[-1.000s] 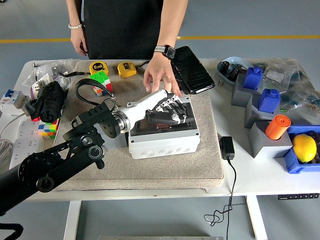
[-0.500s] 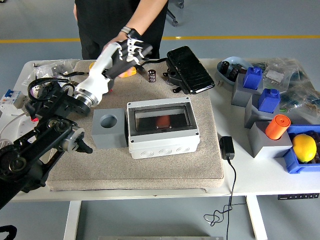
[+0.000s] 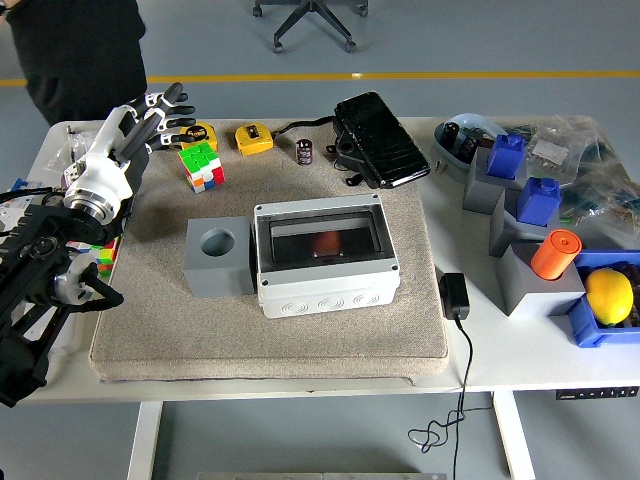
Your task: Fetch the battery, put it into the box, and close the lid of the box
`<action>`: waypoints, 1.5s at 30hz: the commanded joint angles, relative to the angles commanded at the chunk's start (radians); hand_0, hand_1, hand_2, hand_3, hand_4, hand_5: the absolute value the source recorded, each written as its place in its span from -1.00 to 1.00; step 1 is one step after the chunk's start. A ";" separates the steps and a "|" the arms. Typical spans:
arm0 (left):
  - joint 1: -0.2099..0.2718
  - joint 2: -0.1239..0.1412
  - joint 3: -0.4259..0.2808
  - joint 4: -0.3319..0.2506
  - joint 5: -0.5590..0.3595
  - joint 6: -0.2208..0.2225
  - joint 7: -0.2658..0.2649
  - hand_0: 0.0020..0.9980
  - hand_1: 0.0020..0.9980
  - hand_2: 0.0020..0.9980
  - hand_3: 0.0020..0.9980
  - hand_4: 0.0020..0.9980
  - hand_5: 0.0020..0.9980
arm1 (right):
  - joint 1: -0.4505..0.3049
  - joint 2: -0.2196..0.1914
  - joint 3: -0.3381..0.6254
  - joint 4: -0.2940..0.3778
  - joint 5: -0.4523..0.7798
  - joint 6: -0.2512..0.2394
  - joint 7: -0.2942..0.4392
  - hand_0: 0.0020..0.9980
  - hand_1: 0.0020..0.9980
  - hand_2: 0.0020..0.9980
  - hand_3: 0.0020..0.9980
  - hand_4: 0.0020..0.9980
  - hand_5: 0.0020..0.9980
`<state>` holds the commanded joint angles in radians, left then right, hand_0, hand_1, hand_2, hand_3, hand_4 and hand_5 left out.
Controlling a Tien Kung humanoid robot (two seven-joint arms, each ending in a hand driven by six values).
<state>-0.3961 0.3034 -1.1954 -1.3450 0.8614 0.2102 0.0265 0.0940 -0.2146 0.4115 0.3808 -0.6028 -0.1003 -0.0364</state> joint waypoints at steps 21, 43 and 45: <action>0.067 0.065 -0.090 -0.056 0.006 -0.024 0.019 -0.19 0.10 0.12 0.13 0.90 0.13 | 0.007 0.007 -0.017 -0.011 0.016 0.003 -0.014 0.46 0.40 0.38 0.40 1.00 0.17; 0.103 0.072 -0.161 -0.074 0.030 -0.043 0.048 -0.19 0.08 0.12 0.12 0.89 0.13 | -0.001 0.018 -0.027 -0.014 0.027 0.006 -0.018 0.46 0.40 0.39 0.40 1.00 0.18; 0.111 0.075 -0.165 -0.077 0.032 -0.046 0.052 -0.19 0.07 0.12 0.13 0.89 0.14 | -0.004 0.022 -0.028 -0.016 0.034 0.006 -0.018 0.46 0.40 0.39 0.40 1.00 0.18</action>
<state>-0.2852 0.3781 -1.3599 -1.4219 0.8936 0.1642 0.0782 0.0903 -0.1929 0.3833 0.3645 -0.5690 -0.0944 -0.0543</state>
